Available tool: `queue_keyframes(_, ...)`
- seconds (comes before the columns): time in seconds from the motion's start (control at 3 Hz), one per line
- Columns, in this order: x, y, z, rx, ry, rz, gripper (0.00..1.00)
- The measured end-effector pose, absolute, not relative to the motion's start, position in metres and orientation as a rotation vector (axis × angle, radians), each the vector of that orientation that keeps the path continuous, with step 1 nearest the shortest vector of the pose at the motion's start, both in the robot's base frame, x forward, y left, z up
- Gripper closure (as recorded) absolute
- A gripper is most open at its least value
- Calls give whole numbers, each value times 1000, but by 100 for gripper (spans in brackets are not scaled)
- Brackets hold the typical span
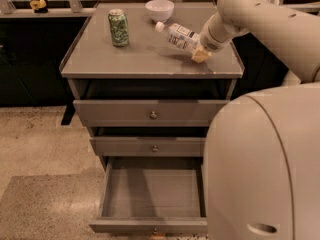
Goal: Pick blue plastic bottle from bottom drawer and place on counter
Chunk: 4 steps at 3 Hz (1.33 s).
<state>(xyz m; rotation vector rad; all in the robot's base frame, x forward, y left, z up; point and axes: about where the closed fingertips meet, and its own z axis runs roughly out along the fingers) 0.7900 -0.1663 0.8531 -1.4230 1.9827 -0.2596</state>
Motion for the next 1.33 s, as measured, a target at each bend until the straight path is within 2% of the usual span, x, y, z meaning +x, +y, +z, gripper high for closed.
queue_keyframes(0.33, 790, -166, 853, -1424, 1983, -260, 100)
queue_keyframes(0.67, 790, -166, 853, -1424, 1983, -260, 81)
queue_keyframes(1.33, 790, -166, 853, -1424, 1983, -260, 35)
